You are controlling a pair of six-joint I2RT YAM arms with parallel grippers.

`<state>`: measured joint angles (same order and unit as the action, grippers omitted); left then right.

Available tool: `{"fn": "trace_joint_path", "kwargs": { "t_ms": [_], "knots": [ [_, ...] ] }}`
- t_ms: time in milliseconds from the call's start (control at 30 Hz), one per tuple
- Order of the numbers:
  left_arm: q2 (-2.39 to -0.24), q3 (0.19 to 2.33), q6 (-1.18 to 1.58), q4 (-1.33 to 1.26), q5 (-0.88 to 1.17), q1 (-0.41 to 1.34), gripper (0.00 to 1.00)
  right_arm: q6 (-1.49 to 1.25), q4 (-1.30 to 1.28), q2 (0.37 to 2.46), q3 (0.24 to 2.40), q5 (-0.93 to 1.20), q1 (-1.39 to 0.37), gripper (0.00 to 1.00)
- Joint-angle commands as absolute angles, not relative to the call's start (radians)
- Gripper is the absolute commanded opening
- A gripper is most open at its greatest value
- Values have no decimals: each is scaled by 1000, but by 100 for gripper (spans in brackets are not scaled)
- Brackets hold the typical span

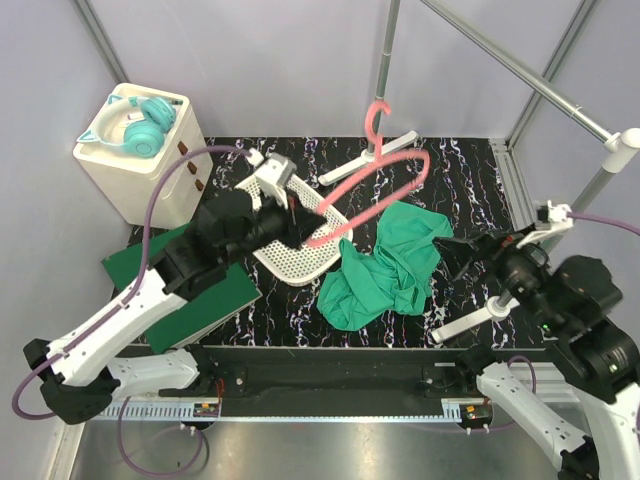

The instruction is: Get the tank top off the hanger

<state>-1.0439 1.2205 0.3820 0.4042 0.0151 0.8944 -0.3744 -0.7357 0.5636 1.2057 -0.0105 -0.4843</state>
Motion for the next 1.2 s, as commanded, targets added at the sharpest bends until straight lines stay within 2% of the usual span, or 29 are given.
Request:
{"fn": "trace_joint_path", "kwargs": {
  "t_ms": [0,167,400,567,667,1167],
  "knots": [
    [-1103,1424,302,298,20,833,0,-388,-788,512,1285,-18,-488,100],
    [-1250,1610,268,319,93,755,0,-399,-824,454,1293,-25,-488,100],
    [-1534,2006,226,379,363,669,0,-387,-864,420,1307,-32,-488,100],
    [-1741,2271,253,422,428,620,0,-385,-885,403,1316,-51,-488,100],
    [-1828,2353,282,420,482,598,0,-385,-893,394,1316,-58,-488,100],
    [-1917,2296,318,384,531,538,0,-405,-891,417,1244,-34,-488,100]
  ]
}}
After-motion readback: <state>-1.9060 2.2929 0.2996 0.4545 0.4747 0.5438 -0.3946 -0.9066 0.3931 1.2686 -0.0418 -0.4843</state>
